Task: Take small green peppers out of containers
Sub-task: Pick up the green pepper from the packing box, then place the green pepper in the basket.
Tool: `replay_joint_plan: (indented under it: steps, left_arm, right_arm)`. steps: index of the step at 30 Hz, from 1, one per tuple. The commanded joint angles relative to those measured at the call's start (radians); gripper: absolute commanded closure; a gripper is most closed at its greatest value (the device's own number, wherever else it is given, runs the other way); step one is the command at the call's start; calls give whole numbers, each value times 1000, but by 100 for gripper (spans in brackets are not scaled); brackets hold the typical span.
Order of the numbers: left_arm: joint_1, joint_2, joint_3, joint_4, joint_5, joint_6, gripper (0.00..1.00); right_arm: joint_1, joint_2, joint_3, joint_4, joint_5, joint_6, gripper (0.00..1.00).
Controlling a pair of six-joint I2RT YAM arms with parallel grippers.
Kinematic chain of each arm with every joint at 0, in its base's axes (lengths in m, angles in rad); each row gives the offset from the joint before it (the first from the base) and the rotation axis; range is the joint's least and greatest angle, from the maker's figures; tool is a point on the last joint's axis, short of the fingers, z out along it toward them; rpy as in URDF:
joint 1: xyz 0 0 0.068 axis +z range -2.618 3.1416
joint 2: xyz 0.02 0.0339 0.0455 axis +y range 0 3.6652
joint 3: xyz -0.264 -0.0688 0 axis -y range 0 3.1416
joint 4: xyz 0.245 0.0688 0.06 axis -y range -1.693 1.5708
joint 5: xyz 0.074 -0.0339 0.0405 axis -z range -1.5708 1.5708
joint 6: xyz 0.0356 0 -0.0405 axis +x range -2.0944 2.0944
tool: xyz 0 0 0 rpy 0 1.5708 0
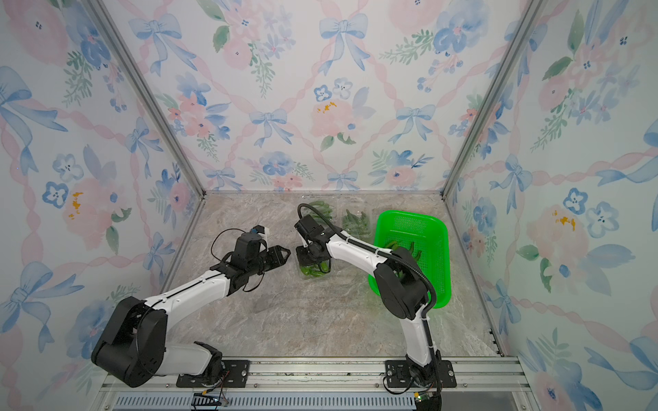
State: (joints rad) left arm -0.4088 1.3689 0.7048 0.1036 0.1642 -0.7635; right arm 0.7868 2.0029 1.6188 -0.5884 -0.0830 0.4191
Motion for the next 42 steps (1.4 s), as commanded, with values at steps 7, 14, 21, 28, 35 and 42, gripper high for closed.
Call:
replay_joint_plan:
  steps: [7, 14, 21, 28, 35, 42]
  left_arm:
    - [8, 3, 54, 0, 28, -5, 56]
    - [-79, 93, 196, 0, 24, -2, 56]
    - [-241, 279, 398, -2, 20, 4, 57]
    - [-363, 442, 564, -3, 34, 1, 58]
    - [-416, 516, 631, -1, 44, 0, 58]
    - [-418, 492, 605, -4, 35, 3, 58]
  right_arm:
    - [-58, -216, -97, 16, 26, 15, 87]
    - [-215, -440, -239, 4, 71, 1, 87]
    - [-470, -665, -373, -38, 17, -24, 86]
    - [-713, -729, -490, -57, -31, -64, 85]
    - [-803, -608, -556, 27, -48, -69, 83]
    - [-801, -507, -564, 5, -32, -44, 65]
